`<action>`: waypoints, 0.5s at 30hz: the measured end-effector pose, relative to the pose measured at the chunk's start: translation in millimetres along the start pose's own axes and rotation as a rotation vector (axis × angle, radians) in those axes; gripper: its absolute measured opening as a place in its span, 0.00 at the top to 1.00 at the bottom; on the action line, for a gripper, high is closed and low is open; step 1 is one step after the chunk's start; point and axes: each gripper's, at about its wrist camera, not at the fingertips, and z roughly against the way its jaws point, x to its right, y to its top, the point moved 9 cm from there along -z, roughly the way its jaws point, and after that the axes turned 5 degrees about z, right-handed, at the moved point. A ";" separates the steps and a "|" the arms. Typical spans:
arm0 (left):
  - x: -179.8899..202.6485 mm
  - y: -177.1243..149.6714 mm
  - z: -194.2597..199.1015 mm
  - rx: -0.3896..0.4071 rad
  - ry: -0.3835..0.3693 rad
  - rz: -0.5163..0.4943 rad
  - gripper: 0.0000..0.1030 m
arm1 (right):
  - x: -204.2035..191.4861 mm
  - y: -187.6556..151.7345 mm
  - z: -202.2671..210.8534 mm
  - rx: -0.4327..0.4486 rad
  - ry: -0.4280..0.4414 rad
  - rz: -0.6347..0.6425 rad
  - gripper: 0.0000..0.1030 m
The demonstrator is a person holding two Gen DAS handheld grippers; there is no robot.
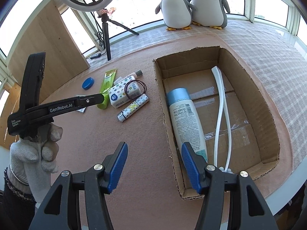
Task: Organize objects
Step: 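Move the left tool toward the patterned tissue pack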
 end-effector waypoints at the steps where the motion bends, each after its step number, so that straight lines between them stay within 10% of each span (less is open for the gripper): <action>1: 0.4 7.9 -5.6 -0.001 0.001 0.008 0.68 | 3.0 -1.3 -0.2 -0.003 -0.003 -0.003 0.47; 15: 6.0 74.2 -88.2 -0.042 0.042 0.056 0.66 | 59.7 -23.8 3.6 -0.038 -0.051 -0.080 0.47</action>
